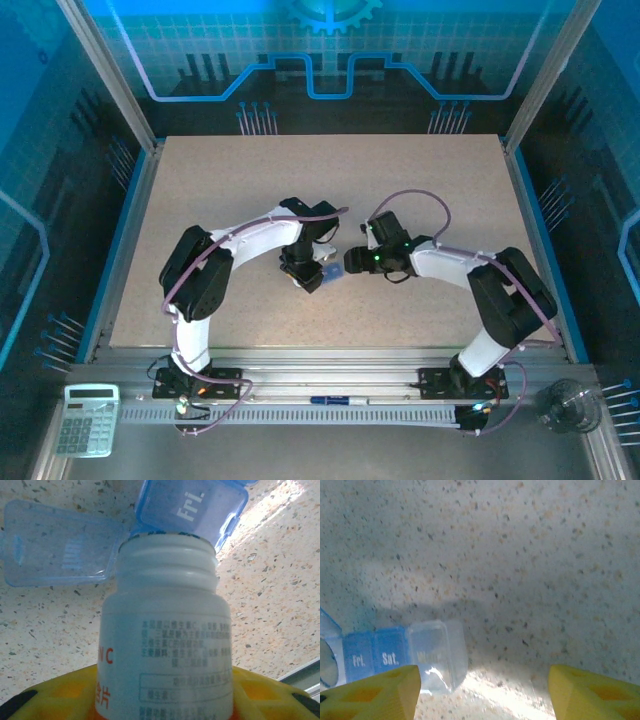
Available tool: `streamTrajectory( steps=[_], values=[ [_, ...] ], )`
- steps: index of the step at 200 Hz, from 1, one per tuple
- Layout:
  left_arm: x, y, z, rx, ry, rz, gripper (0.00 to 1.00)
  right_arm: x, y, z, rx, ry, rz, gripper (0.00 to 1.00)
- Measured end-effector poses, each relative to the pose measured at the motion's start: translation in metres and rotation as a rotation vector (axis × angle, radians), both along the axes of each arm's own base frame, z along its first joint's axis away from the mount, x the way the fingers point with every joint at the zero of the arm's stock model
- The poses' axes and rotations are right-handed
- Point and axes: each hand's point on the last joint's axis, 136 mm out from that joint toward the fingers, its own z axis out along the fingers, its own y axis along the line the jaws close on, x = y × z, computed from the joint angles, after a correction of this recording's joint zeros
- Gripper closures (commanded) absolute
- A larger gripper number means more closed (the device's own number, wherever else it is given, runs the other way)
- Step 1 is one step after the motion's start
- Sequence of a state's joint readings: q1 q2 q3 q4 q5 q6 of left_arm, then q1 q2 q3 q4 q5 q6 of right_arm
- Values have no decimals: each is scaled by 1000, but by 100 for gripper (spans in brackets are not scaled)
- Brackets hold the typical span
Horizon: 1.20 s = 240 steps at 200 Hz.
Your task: Sort the pills into containers
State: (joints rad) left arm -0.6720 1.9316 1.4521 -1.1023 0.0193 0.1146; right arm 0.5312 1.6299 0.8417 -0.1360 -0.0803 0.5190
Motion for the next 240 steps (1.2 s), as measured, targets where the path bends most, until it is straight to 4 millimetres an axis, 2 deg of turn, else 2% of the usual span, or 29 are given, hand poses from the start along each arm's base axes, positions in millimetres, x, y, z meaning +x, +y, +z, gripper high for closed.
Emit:
streamTrajectory(
  steps=[139,156,240],
  values=[
    [1,-1,9,-18,-23,3,100,46,24,-8,35,36,-17,33],
    [1,0,9,-17,-21,5,100,47,22,-13,3,46,-16,33],
    [1,3,6,-16,-15,14,100,43,19,-15,-30,29,12,36]
  ],
)
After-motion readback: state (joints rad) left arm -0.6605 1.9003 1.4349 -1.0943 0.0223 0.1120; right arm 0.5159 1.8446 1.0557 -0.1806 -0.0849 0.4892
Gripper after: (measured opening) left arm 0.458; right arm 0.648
